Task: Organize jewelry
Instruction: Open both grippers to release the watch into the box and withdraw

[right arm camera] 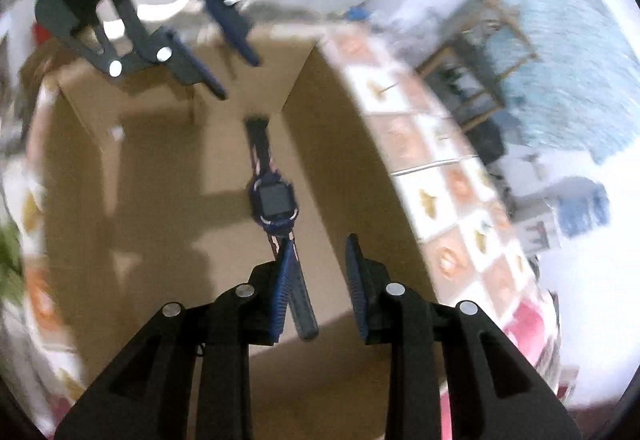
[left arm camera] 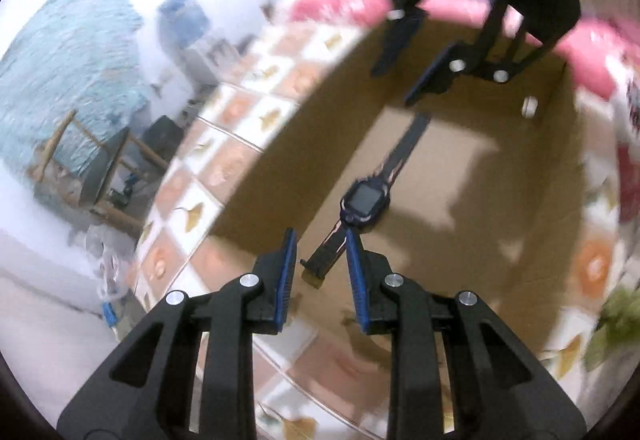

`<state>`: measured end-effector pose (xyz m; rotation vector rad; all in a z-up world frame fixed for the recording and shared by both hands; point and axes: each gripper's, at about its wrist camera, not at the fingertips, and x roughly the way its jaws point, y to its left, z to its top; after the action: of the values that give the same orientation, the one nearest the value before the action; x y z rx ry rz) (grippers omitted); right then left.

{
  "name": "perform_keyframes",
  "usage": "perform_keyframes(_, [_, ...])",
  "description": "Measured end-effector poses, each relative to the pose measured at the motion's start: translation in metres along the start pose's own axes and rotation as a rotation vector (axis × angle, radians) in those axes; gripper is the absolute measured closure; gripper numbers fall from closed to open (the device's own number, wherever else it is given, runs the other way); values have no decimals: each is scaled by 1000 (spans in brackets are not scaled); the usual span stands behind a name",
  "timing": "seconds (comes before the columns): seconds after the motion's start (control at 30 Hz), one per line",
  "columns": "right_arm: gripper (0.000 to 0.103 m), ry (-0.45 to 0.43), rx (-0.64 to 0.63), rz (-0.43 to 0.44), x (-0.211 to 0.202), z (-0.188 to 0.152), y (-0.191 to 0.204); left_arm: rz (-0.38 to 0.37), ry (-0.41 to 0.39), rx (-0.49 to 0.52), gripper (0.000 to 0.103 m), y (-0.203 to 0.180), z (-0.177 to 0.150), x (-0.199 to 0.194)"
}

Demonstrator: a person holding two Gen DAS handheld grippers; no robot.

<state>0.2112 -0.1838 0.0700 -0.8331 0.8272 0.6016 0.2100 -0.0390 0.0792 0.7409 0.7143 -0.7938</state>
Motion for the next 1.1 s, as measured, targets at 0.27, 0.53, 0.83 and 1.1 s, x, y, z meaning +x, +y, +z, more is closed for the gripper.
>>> perform_keyframes(0.27, [59, -358, 477, 94, -130, -66, 64, 35, -165, -330, 37, -41, -61, -104])
perform_keyframes(0.53, [65, -253, 997, 177, -55, -127, 123, 21, -90, -584, 37, -104, -123, -52])
perform_keyframes(0.83, [70, -276, 1156, 192, -5, -127, 91, 64, -120, -706, 59, -65, -110, -7])
perform_keyframes(1.1, [70, -275, 1098, 214, -6, -121, 108, 2, -135, -661, 58, -82, -108, -15])
